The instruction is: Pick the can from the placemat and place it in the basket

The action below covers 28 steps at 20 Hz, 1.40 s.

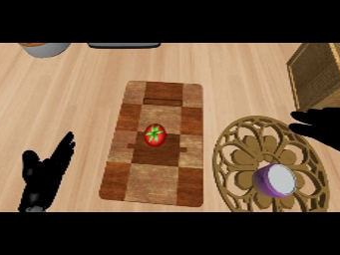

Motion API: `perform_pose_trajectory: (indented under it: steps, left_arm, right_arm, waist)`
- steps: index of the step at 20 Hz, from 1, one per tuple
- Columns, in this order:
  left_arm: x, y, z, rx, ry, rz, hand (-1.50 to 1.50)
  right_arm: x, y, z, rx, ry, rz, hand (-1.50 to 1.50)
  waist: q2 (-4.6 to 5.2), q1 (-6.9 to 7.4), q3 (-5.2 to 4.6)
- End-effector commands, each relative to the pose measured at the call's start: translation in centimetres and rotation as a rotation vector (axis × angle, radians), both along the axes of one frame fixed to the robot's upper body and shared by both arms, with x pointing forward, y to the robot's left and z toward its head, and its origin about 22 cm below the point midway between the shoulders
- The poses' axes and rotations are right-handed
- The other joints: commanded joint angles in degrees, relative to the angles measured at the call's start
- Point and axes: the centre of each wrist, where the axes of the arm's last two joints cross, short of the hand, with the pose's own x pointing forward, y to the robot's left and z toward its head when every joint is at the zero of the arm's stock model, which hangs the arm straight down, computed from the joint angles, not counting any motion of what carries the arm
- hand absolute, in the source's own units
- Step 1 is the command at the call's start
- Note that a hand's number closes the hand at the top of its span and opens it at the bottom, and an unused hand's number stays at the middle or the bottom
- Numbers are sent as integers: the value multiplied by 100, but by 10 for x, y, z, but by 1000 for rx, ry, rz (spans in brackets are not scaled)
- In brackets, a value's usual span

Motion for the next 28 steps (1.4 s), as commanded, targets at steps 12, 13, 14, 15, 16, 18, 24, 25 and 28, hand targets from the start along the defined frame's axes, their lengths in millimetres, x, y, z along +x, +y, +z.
perform_pose_trajectory:
  steps: [12, 13, 14, 15, 16, 18, 24, 25, 28]
  left_arm:
    - [-20, 15, -20, -3, 156, 11, 0]
    - [-32, 15, -20, -11, 140, 14, 0]
    - [-21, 4, -23, -13, 131, 14, 0]
    - [-26, 6, -19, -20, 162, 10, 0]
    - [-9, -5, -7, -5, 138, 9, 0]
    - [-15, 13, -28, -10, 140, 32, 0]
    - [-16, -9, -25, 3, 124, 17, 0]
    - [-13, 9, -26, -9, 132, 12, 0]
    - [-31, 15, -26, -15, 146, 14, 0]
  right_arm:
    - [10, 14, -85, -80, 23, -34, -150]
    - [0, 14, -87, -80, 18, -28, -150]
    - [19, 25, -93, -67, 22, -32, -150]
    - [6, 24, -95, -66, 20, -25, -150]
    - [24, 7, -95, -87, 29, -30, -150]
    - [3, 21, -118, -61, 29, -1, -150]
    - [8, 18, -138, -80, 21, -6, -150]
    - [15, 10, -128, -65, -4, -27, -150]
    - [16, 4, -134, -32, -12, -32, -150]
  waist:
    - [59, 49, -42]
    - [41, 22, -42]
    - [62, 87, -48]
    - [44, 40, -45]
    - [56, 37, -40]
    - [58, -22, -43]
    - [48, 2, -47]
    - [48, -10, -50]
    - [38, 2, -48]
